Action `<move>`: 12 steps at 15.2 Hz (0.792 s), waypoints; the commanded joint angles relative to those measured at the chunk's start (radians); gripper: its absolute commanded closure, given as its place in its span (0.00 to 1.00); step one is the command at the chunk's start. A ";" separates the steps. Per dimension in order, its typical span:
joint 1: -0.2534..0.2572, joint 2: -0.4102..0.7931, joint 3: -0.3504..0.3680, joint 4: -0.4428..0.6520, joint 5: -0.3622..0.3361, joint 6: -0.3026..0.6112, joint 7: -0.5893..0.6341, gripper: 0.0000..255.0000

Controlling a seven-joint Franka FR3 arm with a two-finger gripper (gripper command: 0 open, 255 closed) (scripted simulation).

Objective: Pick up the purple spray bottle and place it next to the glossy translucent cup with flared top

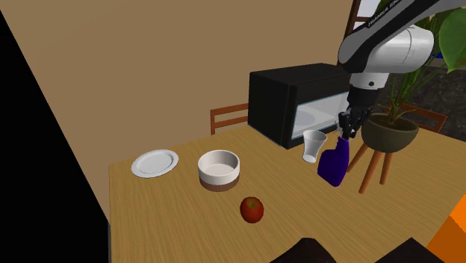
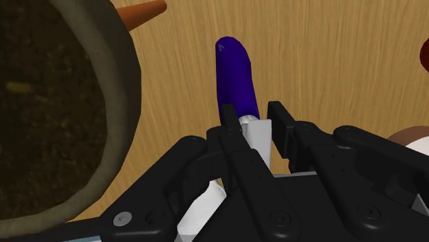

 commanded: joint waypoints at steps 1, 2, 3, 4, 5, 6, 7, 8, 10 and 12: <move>-0.002 0.022 0.000 -0.015 0.004 0.036 -0.004 1.00; -0.002 0.022 0.000 -0.015 0.004 0.036 -0.004 1.00; -0.002 0.022 0.000 -0.015 0.004 0.036 -0.004 1.00; -0.002 0.022 0.000 -0.015 0.004 0.036 -0.004 1.00; -0.002 0.022 0.000 -0.015 0.004 0.036 -0.004 1.00; -0.002 0.022 0.000 -0.015 0.004 0.036 -0.004 1.00; -0.002 0.022 0.000 -0.015 0.004 0.036 -0.004 1.00; -0.002 0.022 0.000 -0.015 0.004 0.036 -0.004 1.00; -0.002 0.022 0.000 -0.015 0.004 0.036 -0.004 0.00; -0.002 0.022 0.000 -0.016 0.004 0.036 -0.004 0.00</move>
